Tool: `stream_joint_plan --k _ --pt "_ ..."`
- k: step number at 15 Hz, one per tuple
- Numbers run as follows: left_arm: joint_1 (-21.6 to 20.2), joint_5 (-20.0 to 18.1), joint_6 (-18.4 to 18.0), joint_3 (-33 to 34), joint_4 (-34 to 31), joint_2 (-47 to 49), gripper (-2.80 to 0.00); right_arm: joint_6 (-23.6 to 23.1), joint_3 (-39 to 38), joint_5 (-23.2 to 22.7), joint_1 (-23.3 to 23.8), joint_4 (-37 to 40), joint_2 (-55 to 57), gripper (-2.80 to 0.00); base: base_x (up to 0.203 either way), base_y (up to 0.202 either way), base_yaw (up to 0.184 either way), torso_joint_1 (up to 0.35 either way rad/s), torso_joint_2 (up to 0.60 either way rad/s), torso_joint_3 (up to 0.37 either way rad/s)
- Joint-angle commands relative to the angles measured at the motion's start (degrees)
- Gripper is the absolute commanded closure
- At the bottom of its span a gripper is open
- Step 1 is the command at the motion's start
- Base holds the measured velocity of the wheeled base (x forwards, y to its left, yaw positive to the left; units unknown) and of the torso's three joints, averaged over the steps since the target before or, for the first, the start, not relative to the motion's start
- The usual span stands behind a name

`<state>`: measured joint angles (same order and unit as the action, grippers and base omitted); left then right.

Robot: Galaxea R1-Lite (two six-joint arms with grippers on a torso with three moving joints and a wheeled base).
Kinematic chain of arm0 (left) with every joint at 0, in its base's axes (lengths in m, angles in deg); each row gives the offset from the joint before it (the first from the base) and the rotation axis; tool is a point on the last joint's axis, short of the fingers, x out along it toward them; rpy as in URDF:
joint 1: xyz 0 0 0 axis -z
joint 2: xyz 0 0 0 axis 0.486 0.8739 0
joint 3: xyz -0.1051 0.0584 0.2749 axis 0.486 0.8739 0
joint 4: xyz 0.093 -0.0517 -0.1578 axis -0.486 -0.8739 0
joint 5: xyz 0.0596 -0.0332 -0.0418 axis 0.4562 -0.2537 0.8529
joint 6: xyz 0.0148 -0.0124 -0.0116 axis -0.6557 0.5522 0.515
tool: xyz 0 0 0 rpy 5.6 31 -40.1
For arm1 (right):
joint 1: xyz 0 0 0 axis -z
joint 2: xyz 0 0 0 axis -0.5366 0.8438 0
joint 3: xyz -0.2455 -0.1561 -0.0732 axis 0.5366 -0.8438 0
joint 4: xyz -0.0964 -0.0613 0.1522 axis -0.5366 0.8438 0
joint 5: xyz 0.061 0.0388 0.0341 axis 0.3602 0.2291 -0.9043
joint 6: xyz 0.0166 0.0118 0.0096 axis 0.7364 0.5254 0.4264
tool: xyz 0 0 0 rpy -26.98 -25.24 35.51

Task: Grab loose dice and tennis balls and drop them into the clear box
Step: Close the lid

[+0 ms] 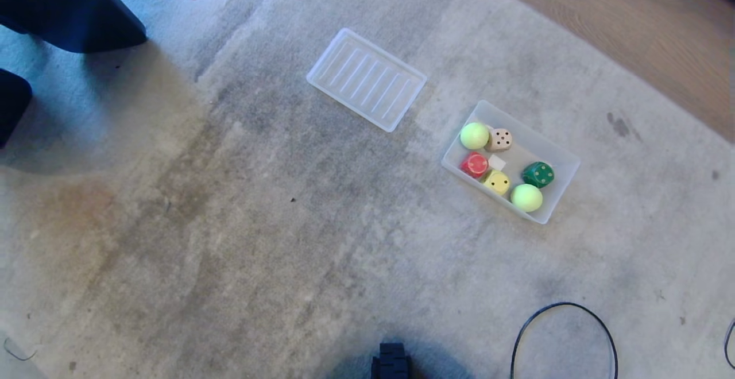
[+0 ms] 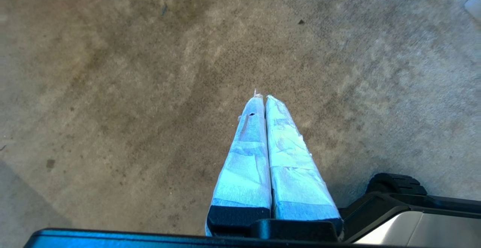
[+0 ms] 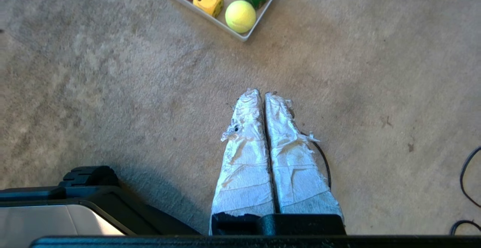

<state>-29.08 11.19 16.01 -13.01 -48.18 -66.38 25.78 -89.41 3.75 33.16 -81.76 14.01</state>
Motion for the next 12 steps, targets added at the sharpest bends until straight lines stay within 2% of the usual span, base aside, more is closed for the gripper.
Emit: stream_joint_plan --k 1,12 --pt "0.00 0.02 0.08 0.00 0.00 0.00 0.00 -0.01 -1.41 -0.02 0.00 -0.02 0.02 0.00 0.000 0.000 0.000 0.000 0.00 0.215" --pt "0.00 0.01 0.06 0.00 0.00 0.00 0.00 -0.01 -1.41 -0.02 0.00 -0.10 0.02 0.00 0.000 0.000 0.000 0.002 0.00 0.203"
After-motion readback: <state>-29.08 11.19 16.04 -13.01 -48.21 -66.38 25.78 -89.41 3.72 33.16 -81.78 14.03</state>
